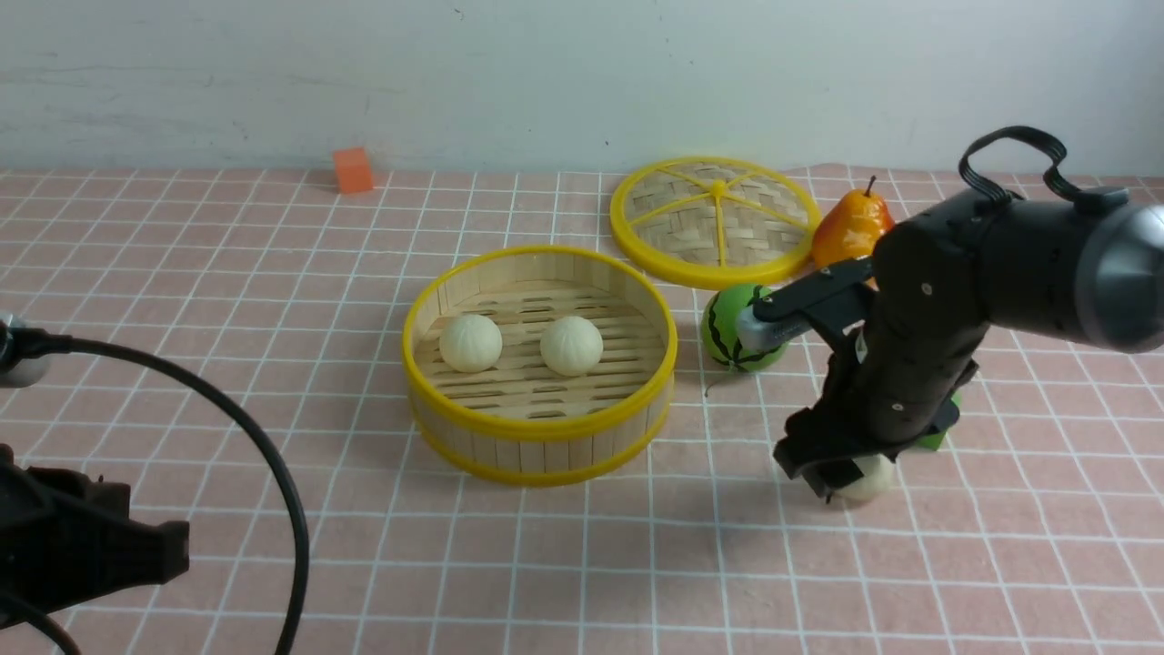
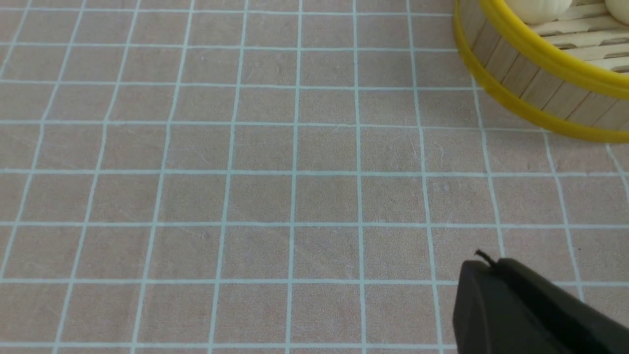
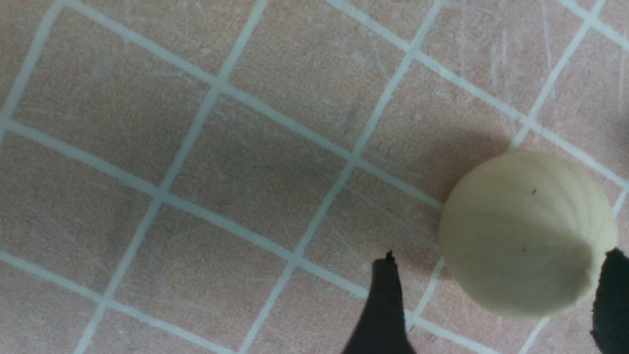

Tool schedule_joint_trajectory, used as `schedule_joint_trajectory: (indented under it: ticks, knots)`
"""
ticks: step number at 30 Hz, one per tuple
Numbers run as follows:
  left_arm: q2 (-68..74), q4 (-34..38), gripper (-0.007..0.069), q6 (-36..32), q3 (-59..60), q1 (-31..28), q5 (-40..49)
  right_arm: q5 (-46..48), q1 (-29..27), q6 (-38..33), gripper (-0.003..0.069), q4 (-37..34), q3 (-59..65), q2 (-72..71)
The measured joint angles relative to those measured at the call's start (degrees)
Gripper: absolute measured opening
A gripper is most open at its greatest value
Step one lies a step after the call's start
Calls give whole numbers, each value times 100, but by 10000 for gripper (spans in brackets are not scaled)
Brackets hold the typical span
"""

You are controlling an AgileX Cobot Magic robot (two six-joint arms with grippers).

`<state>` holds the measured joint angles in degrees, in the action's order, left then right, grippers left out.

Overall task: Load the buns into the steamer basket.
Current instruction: Use the right arm to grab a steamed stuffed bun

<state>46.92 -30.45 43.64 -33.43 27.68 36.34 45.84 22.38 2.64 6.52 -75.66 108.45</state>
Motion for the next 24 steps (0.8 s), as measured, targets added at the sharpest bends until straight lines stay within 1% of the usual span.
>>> schedule_joint_trajectory:
  ticks: [4, 6, 15, 21, 24]
  knots:
    - [0, 0, -14, 0, 0, 0, -19, -185, -32, 53, 536, 0, 0, 122]
    - [0, 0, -13, 0, 4, 0, -23, -290, -108, 211, 536, 0, 0, 193]
    - [0, 0, -8, 0, 4, 0, -37, -309, -223, 287, 536, 6, 0, 235]
    - [0, -8, -3, 0, 4, 0, -66, 187, -223, 289, 536, 0, -198, 147]
    - [0, -26, -3, 0, 4, 0, -99, 275, -249, 289, 536, -6, -273, 128]
